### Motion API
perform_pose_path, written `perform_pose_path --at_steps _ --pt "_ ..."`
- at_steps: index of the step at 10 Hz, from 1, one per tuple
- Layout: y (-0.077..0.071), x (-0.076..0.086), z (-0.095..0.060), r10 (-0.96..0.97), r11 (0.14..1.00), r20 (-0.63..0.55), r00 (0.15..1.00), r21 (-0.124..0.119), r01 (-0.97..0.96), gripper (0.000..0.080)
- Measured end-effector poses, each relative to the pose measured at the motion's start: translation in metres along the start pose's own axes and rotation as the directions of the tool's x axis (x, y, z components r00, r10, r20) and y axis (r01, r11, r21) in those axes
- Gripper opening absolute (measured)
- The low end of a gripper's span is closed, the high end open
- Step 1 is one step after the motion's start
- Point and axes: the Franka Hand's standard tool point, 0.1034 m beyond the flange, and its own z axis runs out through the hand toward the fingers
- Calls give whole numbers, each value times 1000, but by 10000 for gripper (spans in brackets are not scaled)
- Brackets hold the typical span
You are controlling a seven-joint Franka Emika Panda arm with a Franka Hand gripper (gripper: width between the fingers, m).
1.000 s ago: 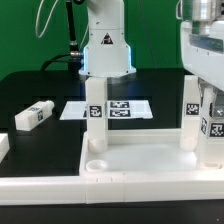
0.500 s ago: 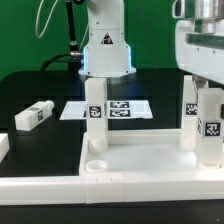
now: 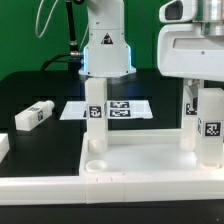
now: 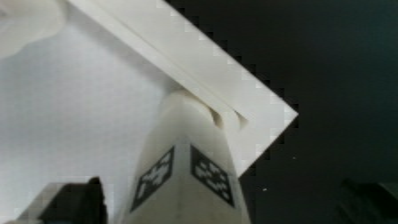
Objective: Assemble desk
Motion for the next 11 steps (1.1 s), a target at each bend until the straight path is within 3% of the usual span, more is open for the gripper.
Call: perform_pose_path --at_steps 1,3,4,6,9,11 --pt "1 2 -1 -124 992 -3 992 -3 124 649" --pt "8 16 -5 -488 872 17 873 -22 488 649" --pt "5 21 -4 -561 827 40 827 -22 562 649" --pt "5 21 -3 -537 843 29 843 -22 538 649" --pt "5 21 -3 -388 921 26 921 -25 389 285" --pt "6 22 -3 -265 964 23 964 -30 265 285"
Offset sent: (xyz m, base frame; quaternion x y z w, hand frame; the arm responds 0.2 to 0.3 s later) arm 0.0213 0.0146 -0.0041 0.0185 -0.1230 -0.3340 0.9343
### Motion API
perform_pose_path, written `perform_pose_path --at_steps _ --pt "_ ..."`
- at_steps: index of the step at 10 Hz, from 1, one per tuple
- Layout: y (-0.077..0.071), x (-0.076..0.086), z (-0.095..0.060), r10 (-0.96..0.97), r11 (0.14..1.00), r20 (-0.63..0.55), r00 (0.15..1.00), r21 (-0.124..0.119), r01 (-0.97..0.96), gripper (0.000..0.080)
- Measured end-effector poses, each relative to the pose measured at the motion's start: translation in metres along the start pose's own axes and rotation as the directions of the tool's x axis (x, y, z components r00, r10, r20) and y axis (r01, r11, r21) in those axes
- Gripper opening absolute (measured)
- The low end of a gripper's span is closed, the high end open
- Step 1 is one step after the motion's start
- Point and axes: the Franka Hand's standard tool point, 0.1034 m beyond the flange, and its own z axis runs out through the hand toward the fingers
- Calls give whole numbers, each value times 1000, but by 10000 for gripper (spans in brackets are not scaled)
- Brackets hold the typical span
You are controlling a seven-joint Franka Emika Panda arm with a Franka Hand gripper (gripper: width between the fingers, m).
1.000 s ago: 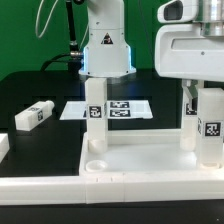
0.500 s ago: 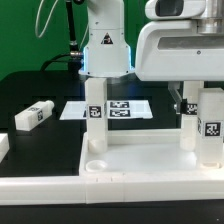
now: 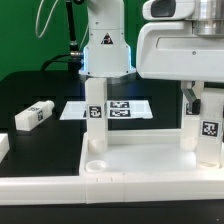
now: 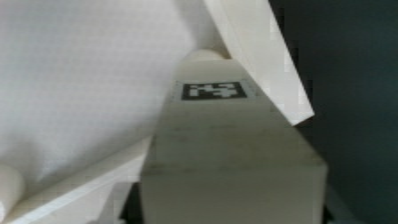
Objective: Assemble desk
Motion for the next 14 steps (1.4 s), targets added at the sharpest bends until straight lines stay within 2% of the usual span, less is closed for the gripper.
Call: perform_pose_path --at_steps 1,3,4,6,7,8,9,10,11,12,13,14 --pt "1 0 0 93 996 2 996 -3 -93 285" --pt "3 -2 0 396 918 18 918 -23 -395 285" --pt "4 -3 1 545 838 27 838 -26 -544 285" --pt "6 -3 2 792 609 67 607 -25 -793 287" --pt "10 -4 3 876 478 72 477 -7 -878 287" --pt "10 -5 2 888 455 69 454 2 -891 287" --pt "11 -5 2 874 482 69 481 3 -876 288" --pt "11 -7 3 830 556 61 554 -6 -831 288" --pt "9 -10 0 715 699 49 697 -37 -714 457" --pt "4 -5 -4 589 808 53 806 -22 -589 602" --pt "2 -5 -5 360 933 66 931 -7 -360 635" --pt "0 -8 -2 281 960 72 957 2 -282 635"
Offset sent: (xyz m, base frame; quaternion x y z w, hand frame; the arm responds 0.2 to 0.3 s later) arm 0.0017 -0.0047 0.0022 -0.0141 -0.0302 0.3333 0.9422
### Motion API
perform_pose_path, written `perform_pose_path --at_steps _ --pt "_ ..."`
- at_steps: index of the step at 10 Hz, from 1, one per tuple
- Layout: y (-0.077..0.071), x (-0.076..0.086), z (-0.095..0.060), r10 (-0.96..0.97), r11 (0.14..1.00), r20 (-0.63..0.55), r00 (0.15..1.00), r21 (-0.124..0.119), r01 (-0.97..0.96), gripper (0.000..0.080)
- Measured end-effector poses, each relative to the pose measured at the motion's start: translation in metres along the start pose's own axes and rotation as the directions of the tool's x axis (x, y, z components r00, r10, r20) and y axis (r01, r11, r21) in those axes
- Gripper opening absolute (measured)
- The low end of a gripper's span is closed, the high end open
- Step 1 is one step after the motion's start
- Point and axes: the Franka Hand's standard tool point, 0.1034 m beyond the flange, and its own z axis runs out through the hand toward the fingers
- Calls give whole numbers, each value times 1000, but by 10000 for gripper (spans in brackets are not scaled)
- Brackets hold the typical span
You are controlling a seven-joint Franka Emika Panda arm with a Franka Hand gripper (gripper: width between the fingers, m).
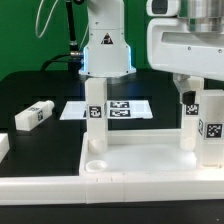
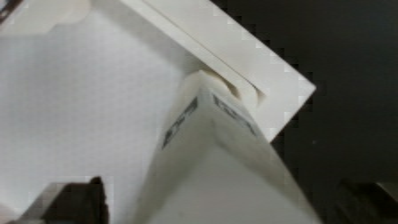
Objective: Assemble desk
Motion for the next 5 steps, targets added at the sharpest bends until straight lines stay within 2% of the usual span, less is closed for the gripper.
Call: perform_pose_path --at_steps 3,4,5 --pt "3 4 0 -196 981 -10 981 -14 195 649" --pt "4 5 0 -353 935 -12 936 -26 353 649" --pt "5 5 2 -573 819 -9 820 -46 572 649"
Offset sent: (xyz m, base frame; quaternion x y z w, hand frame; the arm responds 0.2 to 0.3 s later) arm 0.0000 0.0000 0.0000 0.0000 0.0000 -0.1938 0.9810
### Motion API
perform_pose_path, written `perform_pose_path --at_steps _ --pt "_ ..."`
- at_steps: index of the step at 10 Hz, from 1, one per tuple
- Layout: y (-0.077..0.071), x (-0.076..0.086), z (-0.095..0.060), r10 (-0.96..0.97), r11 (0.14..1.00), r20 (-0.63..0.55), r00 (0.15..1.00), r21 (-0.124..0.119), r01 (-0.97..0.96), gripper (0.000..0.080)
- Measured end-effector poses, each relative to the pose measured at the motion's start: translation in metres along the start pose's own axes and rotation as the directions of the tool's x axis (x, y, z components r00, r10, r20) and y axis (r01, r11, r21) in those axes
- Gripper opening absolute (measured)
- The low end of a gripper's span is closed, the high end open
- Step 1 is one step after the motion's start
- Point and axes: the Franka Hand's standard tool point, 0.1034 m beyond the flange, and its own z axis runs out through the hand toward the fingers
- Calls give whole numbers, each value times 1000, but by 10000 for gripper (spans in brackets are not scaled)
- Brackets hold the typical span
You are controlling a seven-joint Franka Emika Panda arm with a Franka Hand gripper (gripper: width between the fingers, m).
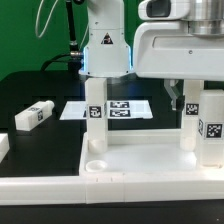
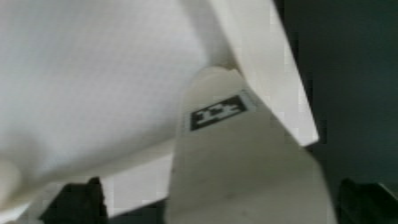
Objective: Assemble desk
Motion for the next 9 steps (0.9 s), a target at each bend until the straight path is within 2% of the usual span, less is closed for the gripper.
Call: perform_pose_path --at_steps 1,4,6,9 --pt "2 2 3 -90 996 -7 996 0 90 649" --pt "3 2 3 -16 1000 -7 1000 -1 16 636" --pt "2 2 3 111 994 -8 994 0 -111 287" --pt "2 2 4 334 942 -8 942 2 -334 288"
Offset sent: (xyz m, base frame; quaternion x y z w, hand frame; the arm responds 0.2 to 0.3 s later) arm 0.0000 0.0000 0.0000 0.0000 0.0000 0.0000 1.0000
